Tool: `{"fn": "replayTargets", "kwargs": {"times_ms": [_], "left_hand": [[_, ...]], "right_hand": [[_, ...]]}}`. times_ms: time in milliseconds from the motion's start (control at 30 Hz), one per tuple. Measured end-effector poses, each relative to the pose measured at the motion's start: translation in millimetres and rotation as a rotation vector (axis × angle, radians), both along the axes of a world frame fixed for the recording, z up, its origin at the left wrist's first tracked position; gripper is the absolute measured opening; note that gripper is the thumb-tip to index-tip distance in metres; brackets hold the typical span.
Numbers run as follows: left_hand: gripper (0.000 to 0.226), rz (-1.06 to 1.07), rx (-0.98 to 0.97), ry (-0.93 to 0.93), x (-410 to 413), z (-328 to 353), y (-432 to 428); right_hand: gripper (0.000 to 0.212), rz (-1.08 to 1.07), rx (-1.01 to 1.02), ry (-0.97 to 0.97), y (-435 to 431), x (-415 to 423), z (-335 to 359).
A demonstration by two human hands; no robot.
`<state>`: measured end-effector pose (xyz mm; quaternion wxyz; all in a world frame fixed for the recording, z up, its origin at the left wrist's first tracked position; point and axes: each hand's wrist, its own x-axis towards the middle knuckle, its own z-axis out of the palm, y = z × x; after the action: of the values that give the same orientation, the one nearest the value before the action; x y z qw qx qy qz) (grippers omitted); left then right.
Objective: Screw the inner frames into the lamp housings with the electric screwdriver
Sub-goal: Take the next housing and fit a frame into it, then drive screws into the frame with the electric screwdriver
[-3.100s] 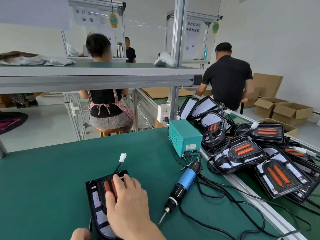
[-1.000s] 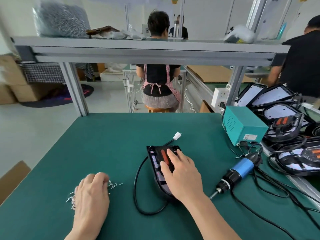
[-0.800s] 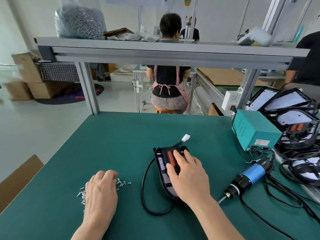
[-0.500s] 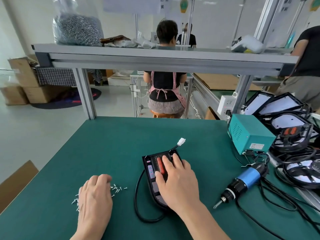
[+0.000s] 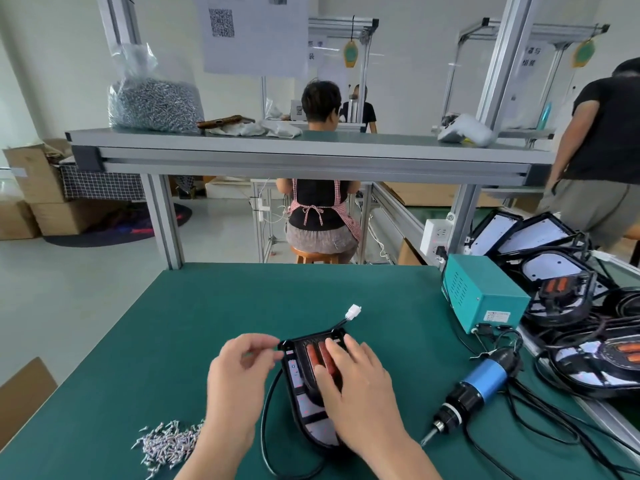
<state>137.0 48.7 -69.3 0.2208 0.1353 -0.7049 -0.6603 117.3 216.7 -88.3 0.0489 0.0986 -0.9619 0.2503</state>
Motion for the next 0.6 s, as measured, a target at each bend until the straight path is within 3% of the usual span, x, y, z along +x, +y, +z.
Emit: {"fn": "replayTargets", "kwargs": {"times_ms": [100, 233, 300, 400, 600], "left_hand": [[0.021, -0.230, 0.573, -0.016, -8, 13, 16], [0.020, -0.382, 1.001, -0.042, -10, 14, 21], [0.021, -0.416, 1.098, -0.056, -11, 12, 22], [0.035, -0.461, 1.167, -0.084, -13, 10, 25], [0.033, -0.566, 1.249, -0.138, -16, 10, 32]], "right_hand": [[0.052, -0.115, -0.113, 0.100, 23, 5, 15], [0.032, -0.430, -0.206, 0.151, 88, 7, 19], [0.028, -0.562, -0.169, 0.012, 119, 9, 16], [0.039, -0.667, -0.120, -0.181, 142, 10, 8], [0.075, -0.774, -0.284, -0.194, 146, -6, -2]]}}
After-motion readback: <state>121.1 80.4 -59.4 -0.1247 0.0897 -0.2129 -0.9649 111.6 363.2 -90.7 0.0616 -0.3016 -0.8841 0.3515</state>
